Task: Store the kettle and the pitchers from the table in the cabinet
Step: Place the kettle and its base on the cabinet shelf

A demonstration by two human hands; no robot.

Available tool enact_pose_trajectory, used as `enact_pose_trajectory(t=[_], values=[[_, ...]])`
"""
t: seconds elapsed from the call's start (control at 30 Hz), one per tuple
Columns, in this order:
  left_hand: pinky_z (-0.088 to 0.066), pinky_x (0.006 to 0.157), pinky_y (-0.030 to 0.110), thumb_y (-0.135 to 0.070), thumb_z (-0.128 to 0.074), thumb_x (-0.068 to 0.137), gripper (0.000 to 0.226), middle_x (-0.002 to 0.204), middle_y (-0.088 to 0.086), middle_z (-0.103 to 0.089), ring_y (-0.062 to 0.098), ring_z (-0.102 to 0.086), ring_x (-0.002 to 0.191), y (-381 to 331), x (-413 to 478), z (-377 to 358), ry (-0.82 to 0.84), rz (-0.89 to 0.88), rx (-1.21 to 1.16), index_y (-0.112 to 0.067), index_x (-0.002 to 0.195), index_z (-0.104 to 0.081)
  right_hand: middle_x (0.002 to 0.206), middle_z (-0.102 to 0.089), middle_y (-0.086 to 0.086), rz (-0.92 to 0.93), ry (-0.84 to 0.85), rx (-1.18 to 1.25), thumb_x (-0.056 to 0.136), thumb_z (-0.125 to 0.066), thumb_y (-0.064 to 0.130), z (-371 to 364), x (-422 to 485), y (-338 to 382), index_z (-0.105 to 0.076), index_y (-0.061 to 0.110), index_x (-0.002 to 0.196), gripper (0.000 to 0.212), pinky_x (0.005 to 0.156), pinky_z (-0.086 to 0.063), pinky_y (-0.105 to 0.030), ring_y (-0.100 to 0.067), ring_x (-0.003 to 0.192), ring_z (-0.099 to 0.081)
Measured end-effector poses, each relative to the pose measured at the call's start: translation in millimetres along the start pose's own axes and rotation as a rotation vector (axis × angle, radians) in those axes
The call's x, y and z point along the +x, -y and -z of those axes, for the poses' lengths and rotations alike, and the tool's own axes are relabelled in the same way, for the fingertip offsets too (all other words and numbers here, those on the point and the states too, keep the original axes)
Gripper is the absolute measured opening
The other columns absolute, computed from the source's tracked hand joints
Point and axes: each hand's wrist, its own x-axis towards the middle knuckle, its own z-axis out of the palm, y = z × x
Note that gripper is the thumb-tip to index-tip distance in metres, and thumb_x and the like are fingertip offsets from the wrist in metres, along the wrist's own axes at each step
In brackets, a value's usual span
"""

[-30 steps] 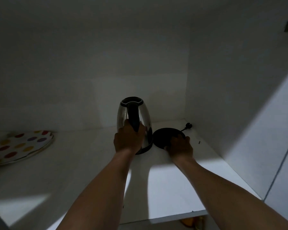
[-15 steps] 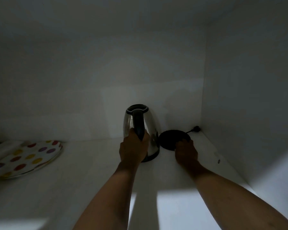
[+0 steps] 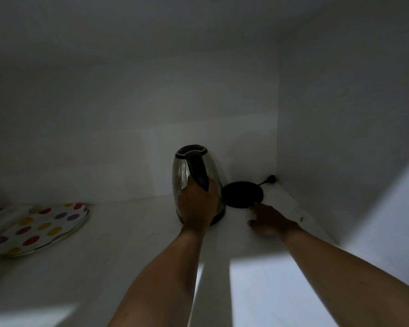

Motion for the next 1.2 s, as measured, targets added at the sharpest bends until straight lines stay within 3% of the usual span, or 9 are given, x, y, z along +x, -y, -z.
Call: enact_pose_trajectory(t=[0.17,0.23,0.3,0.4,0.57,0.63,0.73,0.93,1.2], values=[[-0.051,0.067,0.032,-0.037,-0.058,0.097,0.032,0.085,0.009,-0.068,0.028,-0.066,0.077,-19.7,7.2,-15.4,-0.003,-0.020,-0.094,-0.007,0.104,-0.063,0.163,-0.025,-0.009,-0.009,0.065,-0.138,0.101,-0.044,0.039,9.0,-16.0,-4.3,-0.029,0.013,0.155,0.062,0.119,-0.025,-0.034,-0.026,0.149,-0.027],[-0.047,0.066,0.029,-0.036,-0.058,0.098,0.030,0.080,0.002,-0.062,0.023,-0.060,0.073,-27.3,7.9,-25.7,0.025,-0.023,-0.119,-0.008,0.103,-0.063,0.167,-0.016,-0.006,-0.013,0.058,-0.159,0.103,-0.036,0.042,0.6,-17.7,-8.6,-0.022,0.017,0.158,0.062,0.123,-0.017,-0.037,-0.025,0.153,-0.016],[-0.053,0.066,0.032,-0.039,-0.059,0.097,0.030,0.079,0.002,-0.062,0.026,-0.065,0.074,-31.4,8.9,-39.2,0.052,-0.052,-0.139,-0.009,0.100,-0.063,0.169,-0.004,-0.002,-0.011,0.006,-0.182,0.105,-0.025,0.042,-15.5,-20.3,-12.8,-0.011,0.022,0.160,0.060,0.125,-0.006,-0.040,-0.021,0.155,-0.003],[-0.054,0.064,0.032,-0.040,-0.059,0.097,0.031,0.078,0.003,-0.062,0.026,-0.066,0.072,-37.5,11.1,-59.0,0.095,-0.082,-0.145,-0.009,0.098,-0.062,0.169,-0.001,0.002,0.007,-0.106,-0.216,0.104,-0.015,0.040,-34.4,-26.4,-18.4,-0.006,0.024,0.160,0.058,0.125,-0.001,-0.041,-0.019,0.155,0.002],[-0.041,0.054,0.020,-0.035,-0.061,0.098,0.031,0.075,0.002,-0.061,0.018,-0.059,0.065,-40.8,16.0,-89.7,0.117,-0.118,-0.160,-0.005,0.097,-0.064,0.168,-0.005,0.004,0.026,-0.171,-0.190,0.104,-0.018,0.042,-36.3,-27.9,-20.0,-0.010,0.026,0.160,0.059,0.125,-0.001,-0.040,-0.017,0.155,0.000],[-0.042,0.051,0.021,-0.036,-0.061,0.098,0.031,0.074,0.001,-0.061,0.018,-0.060,0.064,-38.9,18.8,-99.3,0.129,-0.134,-0.152,-0.005,0.096,-0.063,0.168,-0.006,0.004,0.028,-0.186,-0.185,0.103,-0.019,0.043,-37.8,-25.2,-20.9,-0.011,0.027,0.160,0.059,0.125,-0.001,-0.040,-0.017,0.155,0.000],[-0.055,0.058,0.032,-0.039,-0.059,0.098,0.035,0.078,0.007,-0.066,0.024,-0.066,0.069,-34.7,24.5,-109.8,0.152,-0.135,-0.137,-0.005,0.098,-0.062,0.168,-0.007,0.004,0.027,-0.202,-0.193,0.102,-0.020,0.043,-39.1,-22.0,-22.4,-0.012,0.027,0.159,0.060,0.125,-0.001,-0.041,-0.017,0.155,-0.001],[-0.056,0.066,0.032,-0.046,-0.055,0.099,0.041,0.084,0.006,-0.066,0.024,-0.067,0.076,-34.8,25.9,-114.1,0.236,-0.118,-0.108,-0.006,0.106,-0.062,0.168,-0.008,0.003,0.034,-0.207,-0.197,0.102,-0.020,0.043,-38.8,-22.9,-22.4,-0.012,0.027,0.159,0.060,0.125,-0.002,-0.042,-0.017,0.155,-0.002],[-0.043,0.062,0.025,-0.049,-0.055,0.098,0.040,0.079,-0.002,-0.059,0.016,-0.058,0.071,-41.7,16.5,-113.6,0.278,-0.125,-0.045,-0.011,0.109,-0.060,0.168,-0.010,0.001,0.030,-0.203,-0.198,0.102,-0.020,0.043,-37.7,-24.8,-21.3,-0.014,0.025,0.159,0.060,0.125,-0.003,-0.042,-0.019,0.155,-0.003]])
